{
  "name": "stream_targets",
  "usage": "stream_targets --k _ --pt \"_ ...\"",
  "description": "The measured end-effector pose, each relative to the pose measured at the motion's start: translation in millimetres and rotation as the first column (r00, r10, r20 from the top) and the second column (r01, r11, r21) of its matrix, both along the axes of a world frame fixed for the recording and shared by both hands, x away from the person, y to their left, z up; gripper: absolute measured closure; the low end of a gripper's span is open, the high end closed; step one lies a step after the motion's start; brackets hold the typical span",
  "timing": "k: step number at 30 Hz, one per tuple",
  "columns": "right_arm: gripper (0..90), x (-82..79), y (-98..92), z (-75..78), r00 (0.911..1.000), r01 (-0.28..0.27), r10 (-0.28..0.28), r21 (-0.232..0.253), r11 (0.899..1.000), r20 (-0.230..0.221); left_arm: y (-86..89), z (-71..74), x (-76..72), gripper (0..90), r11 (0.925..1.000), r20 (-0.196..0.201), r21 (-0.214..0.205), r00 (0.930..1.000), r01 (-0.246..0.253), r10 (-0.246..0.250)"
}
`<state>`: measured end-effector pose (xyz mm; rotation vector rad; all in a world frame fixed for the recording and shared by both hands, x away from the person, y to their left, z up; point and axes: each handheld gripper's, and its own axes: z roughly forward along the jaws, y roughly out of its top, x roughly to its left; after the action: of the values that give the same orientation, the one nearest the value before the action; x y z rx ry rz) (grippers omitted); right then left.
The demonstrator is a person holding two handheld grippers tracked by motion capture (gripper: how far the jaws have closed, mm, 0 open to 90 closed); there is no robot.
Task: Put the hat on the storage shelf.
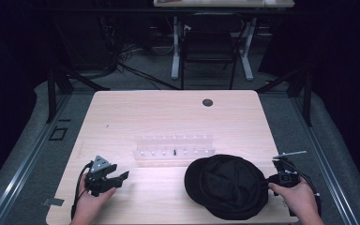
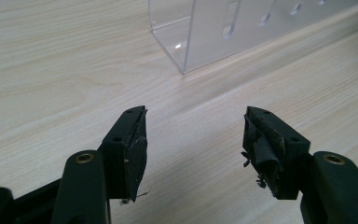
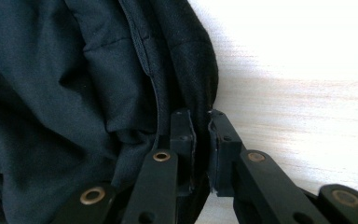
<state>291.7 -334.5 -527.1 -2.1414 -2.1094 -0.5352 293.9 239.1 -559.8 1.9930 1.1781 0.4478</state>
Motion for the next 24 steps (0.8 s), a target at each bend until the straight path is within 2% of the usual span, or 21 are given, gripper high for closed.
stream_targets --k 7,10,13,15,19,20,24 --pt "83.3 3.3 -2.9 -3.2 0.9997 -0.001 0.002 0.036 0.999 -0.023 0.2 0.0 0.2 40.0 1.0 0.003 -0.004 1.0 -0.002 0.002" --pt "84.9 5.1 -3.1 -4.2 0.9991 -0.011 0.013 0.033 0.999 -0.04 0.2 0.2 0.1 40.0 1.0 0.0 -0.003 1.0 -0.001 0.001" --pt "86.3 5.7 -1.9 -5.2 0.9994 0.004 -0.003 0.041 0.999 -0.034 0.4 0.1 0.2 40.0 1.0 0.003 -0.003 1.0 -0.001 0.001" --pt "86.7 7.0 -2.5 -3.1 0.9982 -0.019 0.021 0.034 0.999 -0.057 0.8 0.1 0.4 40.0 1.0 0.002 0.0 1.0 0.0 0.0" --pt "87.1 7.0 -3.8 -2.3 0.9981 -0.02 0.023 0.054 0.998 -0.057 0.4 0.1 0.4 40.1 1.0 0.003 -0.002 1.0 -0.002 0.002" --pt "87.3 6.4 -3.2 -2.8 0.999 0.0 0.003 0.058 0.998 -0.045 0.4 0.1 0.3 40.1 1.0 0.003 -0.002 1.0 -0.001 0.001" --pt "87.5 5.9 -5.9 0.3 0.9986 -0.01 0.014 0.073 0.997 -0.051 0.3 0.2 0.1 40.1 1.0 0.002 0.0 1.0 -0.002 0.002"
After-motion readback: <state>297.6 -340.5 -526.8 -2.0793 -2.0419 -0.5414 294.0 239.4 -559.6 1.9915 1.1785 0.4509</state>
